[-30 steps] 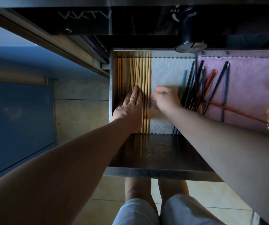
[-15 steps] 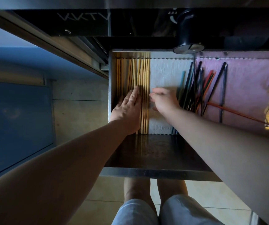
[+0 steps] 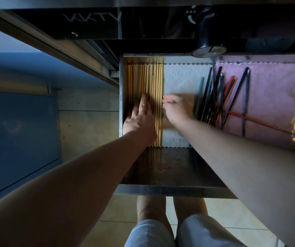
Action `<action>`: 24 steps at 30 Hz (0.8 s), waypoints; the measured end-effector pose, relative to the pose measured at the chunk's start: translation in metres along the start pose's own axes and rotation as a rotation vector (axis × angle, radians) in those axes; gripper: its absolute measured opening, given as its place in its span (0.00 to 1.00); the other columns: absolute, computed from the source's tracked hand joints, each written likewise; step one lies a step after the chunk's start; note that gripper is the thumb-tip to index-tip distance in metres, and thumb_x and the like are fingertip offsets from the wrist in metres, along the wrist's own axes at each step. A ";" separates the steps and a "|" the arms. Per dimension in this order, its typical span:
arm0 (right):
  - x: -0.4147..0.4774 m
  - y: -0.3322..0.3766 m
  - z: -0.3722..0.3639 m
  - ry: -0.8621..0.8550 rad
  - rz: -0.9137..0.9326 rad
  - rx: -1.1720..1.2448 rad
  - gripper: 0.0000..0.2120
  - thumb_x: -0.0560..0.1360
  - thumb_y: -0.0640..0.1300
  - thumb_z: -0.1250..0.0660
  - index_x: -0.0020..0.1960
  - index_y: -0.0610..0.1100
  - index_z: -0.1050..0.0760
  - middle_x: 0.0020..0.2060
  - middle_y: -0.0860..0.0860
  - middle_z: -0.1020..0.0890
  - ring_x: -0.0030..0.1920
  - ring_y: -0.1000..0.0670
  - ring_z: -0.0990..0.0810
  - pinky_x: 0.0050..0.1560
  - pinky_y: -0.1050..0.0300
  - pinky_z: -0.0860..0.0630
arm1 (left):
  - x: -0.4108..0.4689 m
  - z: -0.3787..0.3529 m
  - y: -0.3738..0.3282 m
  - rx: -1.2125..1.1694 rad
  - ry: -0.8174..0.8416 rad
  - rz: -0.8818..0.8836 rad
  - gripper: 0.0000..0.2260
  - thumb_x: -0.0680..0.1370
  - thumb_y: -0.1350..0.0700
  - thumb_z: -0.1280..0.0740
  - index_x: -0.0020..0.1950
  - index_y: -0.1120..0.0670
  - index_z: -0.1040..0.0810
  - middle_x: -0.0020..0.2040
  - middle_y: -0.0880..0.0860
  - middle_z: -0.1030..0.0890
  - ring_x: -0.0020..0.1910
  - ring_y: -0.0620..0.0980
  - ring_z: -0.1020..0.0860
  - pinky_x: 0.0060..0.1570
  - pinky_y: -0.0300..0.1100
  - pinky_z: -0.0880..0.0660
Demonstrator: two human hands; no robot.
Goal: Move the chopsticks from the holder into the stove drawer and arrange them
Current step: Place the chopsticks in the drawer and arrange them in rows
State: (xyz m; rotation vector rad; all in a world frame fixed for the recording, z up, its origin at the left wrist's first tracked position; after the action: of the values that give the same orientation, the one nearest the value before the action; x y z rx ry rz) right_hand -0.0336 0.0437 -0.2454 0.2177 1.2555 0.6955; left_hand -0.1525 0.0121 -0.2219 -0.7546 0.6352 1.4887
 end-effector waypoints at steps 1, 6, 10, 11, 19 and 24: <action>0.000 0.001 0.000 0.001 0.012 -0.004 0.19 0.78 0.38 0.41 0.66 0.47 0.25 0.63 0.50 0.21 0.62 0.49 0.22 0.65 0.49 0.26 | 0.001 0.004 -0.001 0.014 -0.042 -0.035 0.39 0.79 0.60 0.41 0.79 0.51 0.66 0.75 0.47 0.75 0.79 0.51 0.60 0.72 0.53 0.41; 0.001 0.004 0.006 -0.024 0.054 -0.068 0.17 0.79 0.40 0.40 0.67 0.47 0.26 0.63 0.50 0.21 0.63 0.49 0.23 0.59 0.58 0.29 | 0.003 -0.004 -0.007 0.104 -0.022 -0.173 0.39 0.79 0.59 0.42 0.79 0.50 0.67 0.76 0.45 0.73 0.78 0.47 0.63 0.74 0.53 0.42; -0.001 0.015 0.007 -0.040 0.157 -0.120 0.17 0.80 0.39 0.41 0.66 0.48 0.25 0.62 0.52 0.21 0.59 0.53 0.22 0.52 0.66 0.27 | 0.002 -0.004 0.000 0.012 -0.001 -0.063 0.38 0.80 0.55 0.40 0.79 0.52 0.65 0.77 0.46 0.71 0.79 0.49 0.57 0.72 0.53 0.41; -0.001 0.019 0.005 -0.043 0.194 -0.149 0.16 0.80 0.40 0.41 0.65 0.49 0.24 0.61 0.53 0.20 0.56 0.55 0.23 0.47 0.70 0.29 | 0.001 -0.005 0.001 0.011 0.007 -0.054 0.39 0.80 0.55 0.39 0.79 0.52 0.65 0.77 0.47 0.71 0.79 0.49 0.56 0.72 0.53 0.40; 0.014 0.033 -0.020 -0.038 0.282 -0.335 0.13 0.78 0.42 0.36 0.61 0.45 0.20 0.60 0.49 0.18 0.61 0.49 0.20 0.61 0.59 0.25 | -0.012 -0.008 0.003 0.002 0.126 -0.001 0.35 0.81 0.58 0.43 0.80 0.53 0.64 0.78 0.49 0.69 0.78 0.56 0.49 0.69 0.54 0.36; 0.017 0.034 -0.028 -0.085 0.276 -0.367 0.13 0.76 0.42 0.34 0.59 0.45 0.19 0.57 0.48 0.16 0.57 0.46 0.18 0.60 0.50 0.22 | -0.021 -0.011 0.003 -0.033 0.161 -0.006 0.35 0.80 0.61 0.43 0.80 0.53 0.62 0.79 0.52 0.66 0.76 0.59 0.43 0.67 0.55 0.34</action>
State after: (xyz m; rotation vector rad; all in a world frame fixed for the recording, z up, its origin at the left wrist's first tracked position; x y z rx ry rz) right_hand -0.0691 0.0747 -0.2503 0.1164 1.0041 1.1287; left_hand -0.1547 -0.0098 -0.2132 -0.9079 0.7304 1.4460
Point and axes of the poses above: each hand's wrist, its own x-axis towards the middle knuckle, its own z-axis out of the back of the hand, y = z × x, the point moved 10 cm from there along x, towards the middle knuckle
